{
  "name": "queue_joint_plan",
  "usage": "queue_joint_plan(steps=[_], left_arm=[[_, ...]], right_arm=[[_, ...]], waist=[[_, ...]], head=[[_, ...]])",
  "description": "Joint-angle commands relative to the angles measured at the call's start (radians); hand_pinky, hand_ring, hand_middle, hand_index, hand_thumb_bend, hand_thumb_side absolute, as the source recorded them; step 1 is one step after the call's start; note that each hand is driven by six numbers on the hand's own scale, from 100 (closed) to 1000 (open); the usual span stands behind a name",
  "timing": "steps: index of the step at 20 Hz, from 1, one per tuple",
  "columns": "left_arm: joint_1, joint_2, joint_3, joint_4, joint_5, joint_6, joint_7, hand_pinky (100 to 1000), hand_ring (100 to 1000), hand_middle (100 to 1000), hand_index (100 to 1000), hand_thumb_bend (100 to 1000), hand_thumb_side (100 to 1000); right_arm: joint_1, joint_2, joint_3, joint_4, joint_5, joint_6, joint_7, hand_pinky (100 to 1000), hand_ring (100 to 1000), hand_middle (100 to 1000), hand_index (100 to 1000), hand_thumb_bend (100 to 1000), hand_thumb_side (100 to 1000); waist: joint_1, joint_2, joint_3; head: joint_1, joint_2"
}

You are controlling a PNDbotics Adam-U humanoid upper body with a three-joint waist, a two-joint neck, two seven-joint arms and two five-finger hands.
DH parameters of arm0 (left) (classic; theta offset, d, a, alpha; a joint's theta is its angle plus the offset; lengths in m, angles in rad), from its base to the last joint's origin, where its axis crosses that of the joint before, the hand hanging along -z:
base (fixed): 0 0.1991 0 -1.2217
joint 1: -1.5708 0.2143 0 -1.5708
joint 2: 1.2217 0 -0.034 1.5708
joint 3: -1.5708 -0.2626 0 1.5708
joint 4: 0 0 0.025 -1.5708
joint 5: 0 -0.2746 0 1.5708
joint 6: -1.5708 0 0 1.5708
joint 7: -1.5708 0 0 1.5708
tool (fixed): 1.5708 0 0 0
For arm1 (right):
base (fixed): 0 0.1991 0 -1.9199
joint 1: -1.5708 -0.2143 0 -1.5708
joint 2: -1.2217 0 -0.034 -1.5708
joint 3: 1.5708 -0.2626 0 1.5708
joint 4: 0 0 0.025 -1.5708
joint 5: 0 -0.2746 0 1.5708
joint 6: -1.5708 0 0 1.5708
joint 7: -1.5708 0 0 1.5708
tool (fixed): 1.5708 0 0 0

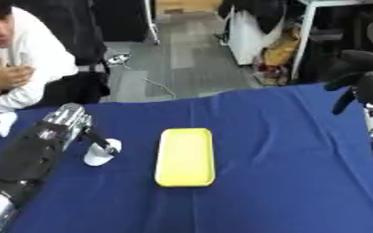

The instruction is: Pick up objects on the table and place them in the box.

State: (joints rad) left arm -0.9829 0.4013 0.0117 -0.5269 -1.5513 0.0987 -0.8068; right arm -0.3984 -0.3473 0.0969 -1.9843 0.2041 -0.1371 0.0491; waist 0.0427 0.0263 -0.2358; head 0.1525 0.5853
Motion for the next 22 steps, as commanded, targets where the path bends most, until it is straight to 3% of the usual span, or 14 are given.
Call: queue_joint_plan(steps=[1,22], left_arm=[[-0.021,0.015,-0.001,-0.007,-0.015,0.005,0.011,570,224,222,799,620,785],[-0.023,0.019,0.006,0.012,-0.07,0.032,0.006,584,233,229,809,627,791]], right_arm=[[-0.021,0.0,-0.004,-0.016,-0.007,-0.003,0.002,372,587,643,826,100,868],[-0.028,0.002,-0.004,-0.016,-0.009,-0.004,0.002,372,587,642,827,100,869]], waist=[[-0.001,-0.008,-0.003],[0.002,-0.007,-0.008]], head=[[0.011,-0.008],[0.014,0.0]])
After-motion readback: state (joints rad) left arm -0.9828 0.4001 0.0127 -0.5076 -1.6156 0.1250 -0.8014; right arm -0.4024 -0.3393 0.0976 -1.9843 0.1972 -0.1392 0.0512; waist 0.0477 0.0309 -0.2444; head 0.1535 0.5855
